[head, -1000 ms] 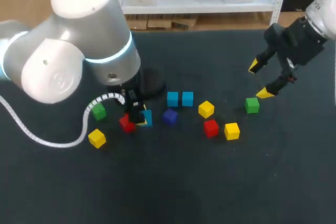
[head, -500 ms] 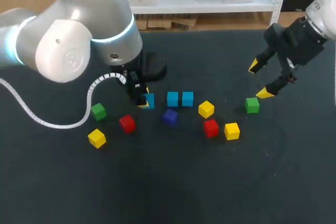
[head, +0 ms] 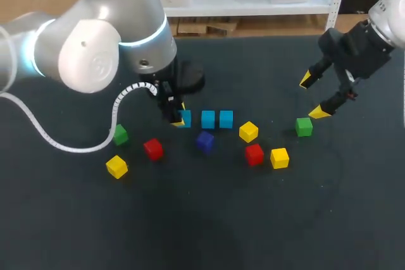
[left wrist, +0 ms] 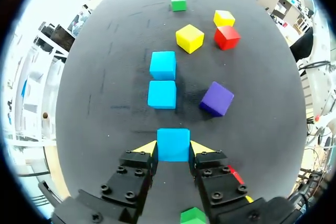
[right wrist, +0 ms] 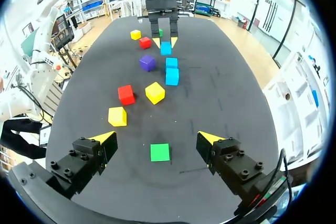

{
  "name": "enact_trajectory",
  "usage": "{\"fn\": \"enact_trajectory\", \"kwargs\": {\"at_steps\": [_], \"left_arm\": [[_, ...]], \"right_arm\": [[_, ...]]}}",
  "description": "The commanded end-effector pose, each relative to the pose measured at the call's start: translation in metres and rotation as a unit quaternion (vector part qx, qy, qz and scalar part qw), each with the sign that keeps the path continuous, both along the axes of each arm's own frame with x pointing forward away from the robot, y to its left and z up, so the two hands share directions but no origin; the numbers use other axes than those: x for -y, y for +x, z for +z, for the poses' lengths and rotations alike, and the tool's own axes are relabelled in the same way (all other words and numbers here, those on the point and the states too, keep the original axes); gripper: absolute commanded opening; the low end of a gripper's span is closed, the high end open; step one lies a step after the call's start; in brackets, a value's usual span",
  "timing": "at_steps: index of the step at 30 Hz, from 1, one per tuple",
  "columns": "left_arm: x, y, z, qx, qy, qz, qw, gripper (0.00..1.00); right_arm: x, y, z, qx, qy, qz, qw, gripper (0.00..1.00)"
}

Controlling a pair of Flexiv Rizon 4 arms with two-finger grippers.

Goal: Place the blue cubes, place green cubes on the blue cubes, place the yellow cubes on the green cubes, then place the red cubes on the yellow cubes, and place purple cube on the red cubes.

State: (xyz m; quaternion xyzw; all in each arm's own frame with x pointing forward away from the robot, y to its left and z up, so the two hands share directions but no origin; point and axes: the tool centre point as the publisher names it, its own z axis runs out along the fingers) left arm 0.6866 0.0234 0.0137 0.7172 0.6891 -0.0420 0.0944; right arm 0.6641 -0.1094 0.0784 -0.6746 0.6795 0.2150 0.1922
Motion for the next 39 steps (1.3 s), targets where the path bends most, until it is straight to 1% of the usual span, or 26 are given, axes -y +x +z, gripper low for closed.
{"fn": "enact_trajectory", "kwargs": {"at_steps": [1,17,38,39], "left_arm": [[0.003,0.007,-0.004,-0.005,0.000,-0.001,1.000,0.00],[0.013,0.017,-0.013,-0.010,-0.004,-0.004,1.000,0.00],[0.015,0.018,-0.018,-0.019,-0.004,-0.003,1.000,0.00],[0.014,0.018,-0.018,-0.020,-0.003,-0.003,1.000,0.05]], "right_arm": [[0.000,0.000,0.000,0.000,0.001,0.000,1.000,1.00],[0.000,0.000,0.000,0.000,0.001,0.000,1.000,1.00],[0.000,0.000,0.000,0.000,0.001,0.000,1.000,1.00],[0.000,0.000,0.000,0.000,0.001,0.000,1.000,1.00]]}}
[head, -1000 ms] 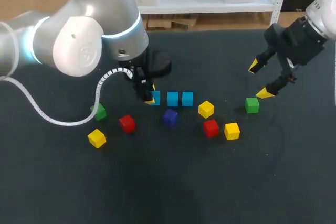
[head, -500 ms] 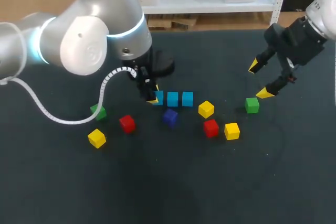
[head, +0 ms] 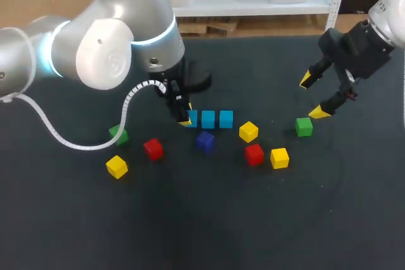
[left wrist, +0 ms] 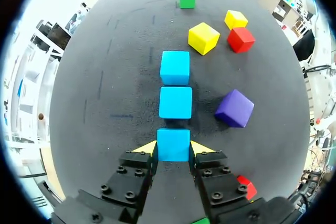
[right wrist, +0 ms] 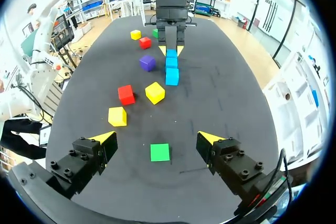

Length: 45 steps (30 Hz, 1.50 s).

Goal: Place the blue cubes, place green cubes on the blue cubes, place the yellow cubes on the green cubes, then place the red cubes on the yellow cubes, and place purple cube on the red cubes.

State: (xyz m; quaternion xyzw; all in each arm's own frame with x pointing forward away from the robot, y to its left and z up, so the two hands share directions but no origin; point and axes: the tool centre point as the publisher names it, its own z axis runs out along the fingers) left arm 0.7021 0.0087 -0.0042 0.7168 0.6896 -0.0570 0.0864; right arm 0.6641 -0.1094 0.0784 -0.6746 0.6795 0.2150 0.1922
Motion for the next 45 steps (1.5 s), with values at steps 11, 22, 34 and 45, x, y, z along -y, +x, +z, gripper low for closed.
{"fn": "enact_trajectory", "kwargs": {"at_steps": [11,22,34,45], "left_arm": [[-0.001,0.001,0.000,-0.006,0.002,0.003,1.000,0.20],[-0.003,0.000,0.000,-0.010,0.005,0.007,1.000,0.44],[-0.006,-0.001,0.011,-0.002,0.001,0.011,1.000,0.80],[-0.033,-0.019,0.051,0.020,0.009,0.045,0.999,1.00]], "right_arm": [[0.000,0.000,0.000,0.000,0.001,0.000,1.000,1.00],[0.000,0.000,0.000,0.000,0.001,0.000,1.000,1.00],[0.000,0.000,0.000,0.000,0.001,0.000,1.000,1.00],[0.000,0.000,0.000,0.000,0.001,0.000,1.000,1.00]]}}
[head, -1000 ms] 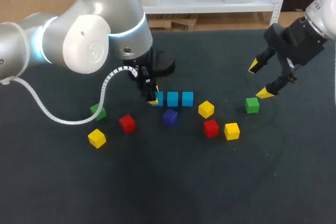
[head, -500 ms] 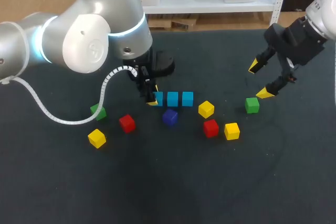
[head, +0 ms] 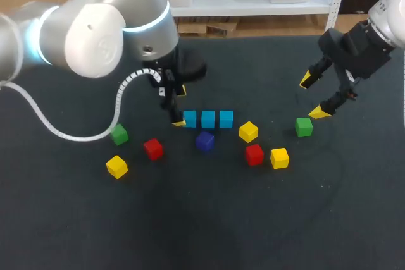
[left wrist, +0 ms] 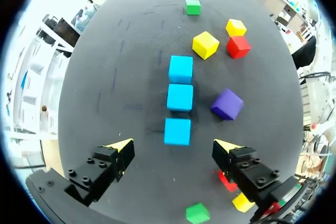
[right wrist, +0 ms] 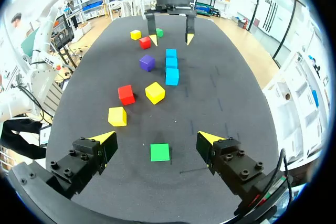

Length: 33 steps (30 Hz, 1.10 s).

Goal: Place the blue cubes, place green cubes on the blue cubes, place the yellow cubes on the green cubes, then place the red cubes on the yellow cubes, and place purple cube on the red cubes.

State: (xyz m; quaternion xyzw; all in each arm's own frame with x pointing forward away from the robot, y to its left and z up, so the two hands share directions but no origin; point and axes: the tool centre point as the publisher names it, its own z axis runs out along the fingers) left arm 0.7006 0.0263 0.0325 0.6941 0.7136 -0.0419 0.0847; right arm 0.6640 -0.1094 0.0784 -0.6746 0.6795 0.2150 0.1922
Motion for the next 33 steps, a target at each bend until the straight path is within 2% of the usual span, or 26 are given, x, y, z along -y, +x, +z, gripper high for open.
{"fn": "enact_trajectory", "kwargs": {"at_steps": [1,5,10,15,20,29,33], "left_arm": [[-0.020,-0.019,0.016,0.014,0.001,0.018,1.000,1.00],[-0.043,-0.026,0.021,0.016,0.010,0.064,0.998,1.00],[-0.067,-0.041,0.023,0.011,0.001,0.127,0.992,1.00],[-0.087,-0.053,0.012,-0.001,-0.003,0.171,0.985,1.00],[-0.109,-0.059,0.000,-0.010,-0.002,0.236,0.972,1.00],[-0.136,-0.063,-0.012,-0.021,-0.001,0.287,0.958,1.00],[-0.140,-0.064,-0.020,-0.030,0.001,0.290,0.956,1.00]], "right_arm": [[0.000,0.000,0.000,0.000,0.001,0.000,1.000,1.00],[0.000,0.000,0.000,0.000,0.001,0.000,1.000,1.00],[0.000,0.000,0.000,0.000,0.001,0.000,1.000,1.00],[0.000,0.000,0.000,0.000,0.001,0.000,1.000,1.00],[0.000,0.000,0.000,0.000,0.001,0.000,1.000,1.00],[0.000,0.000,0.000,0.000,0.001,0.000,1.000,1.00],[0.000,0.000,0.000,0.000,0.001,0.000,1.000,1.00]]}}
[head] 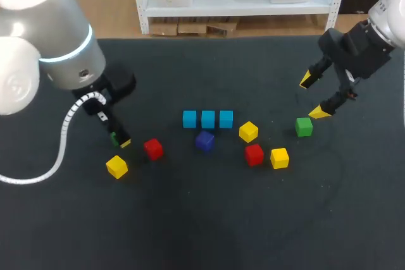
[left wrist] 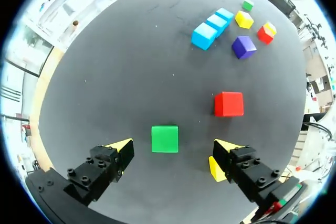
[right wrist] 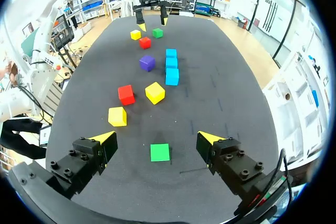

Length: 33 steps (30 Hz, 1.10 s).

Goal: Place the blue cubes, place green cubes on the blue cubes, place the yellow cubes on the green cubes, then place the red cubes on the yellow cubes, and place purple cube on the red cubes.

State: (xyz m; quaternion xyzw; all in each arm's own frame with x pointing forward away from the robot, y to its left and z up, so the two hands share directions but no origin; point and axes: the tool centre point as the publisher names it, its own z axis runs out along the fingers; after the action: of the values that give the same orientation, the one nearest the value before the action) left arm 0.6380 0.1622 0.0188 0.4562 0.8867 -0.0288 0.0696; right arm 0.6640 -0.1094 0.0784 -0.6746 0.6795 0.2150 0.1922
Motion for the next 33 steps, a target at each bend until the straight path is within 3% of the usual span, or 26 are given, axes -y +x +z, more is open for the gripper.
{"fn": "enact_trajectory", "kwargs": {"at_steps": [1,19,22,23,24,26,29,30,33], "left_arm": [[-0.004,-0.001,-0.008,-0.002,-0.010,-0.002,1.000,1.00],[-0.007,0.015,-0.024,-0.017,-0.010,-0.025,0.999,1.00],[-0.006,0.017,-0.025,-0.018,-0.012,-0.030,0.999,0.89],[-0.006,0.018,-0.026,-0.017,-0.012,-0.031,0.999,0.81],[-0.005,0.018,-0.026,-0.018,-0.011,-0.031,0.999,0.54],[-0.005,0.019,-0.027,-0.017,-0.013,-0.032,0.999,0.38],[-0.005,0.020,-0.028,-0.016,-0.015,-0.033,0.999,0.05],[-0.004,0.020,-0.029,-0.015,-0.016,-0.034,0.999,0.00],[-0.003,0.020,-0.029,-0.014,-0.018,-0.035,0.999,0.00]], "right_arm": [[0.000,0.000,0.000,0.000,0.001,0.000,1.000,1.00],[0.000,0.000,0.000,0.000,0.001,0.000,1.000,1.00],[0.000,0.000,0.000,0.000,0.001,0.000,1.000,1.00],[0.000,0.000,0.000,0.000,0.001,0.000,1.000,1.00],[0.000,0.000,0.000,0.000,0.001,0.000,1.000,1.00],[0.000,0.000,0.000,0.000,0.001,0.000,1.000,1.00],[0.000,0.000,0.000,0.000,0.001,0.000,1.000,1.00],[0.000,0.000,0.000,0.000,0.001,0.000,1.000,1.00],[0.000,0.000,0.000,0.000,0.001,0.000,1.000,1.00]]}}
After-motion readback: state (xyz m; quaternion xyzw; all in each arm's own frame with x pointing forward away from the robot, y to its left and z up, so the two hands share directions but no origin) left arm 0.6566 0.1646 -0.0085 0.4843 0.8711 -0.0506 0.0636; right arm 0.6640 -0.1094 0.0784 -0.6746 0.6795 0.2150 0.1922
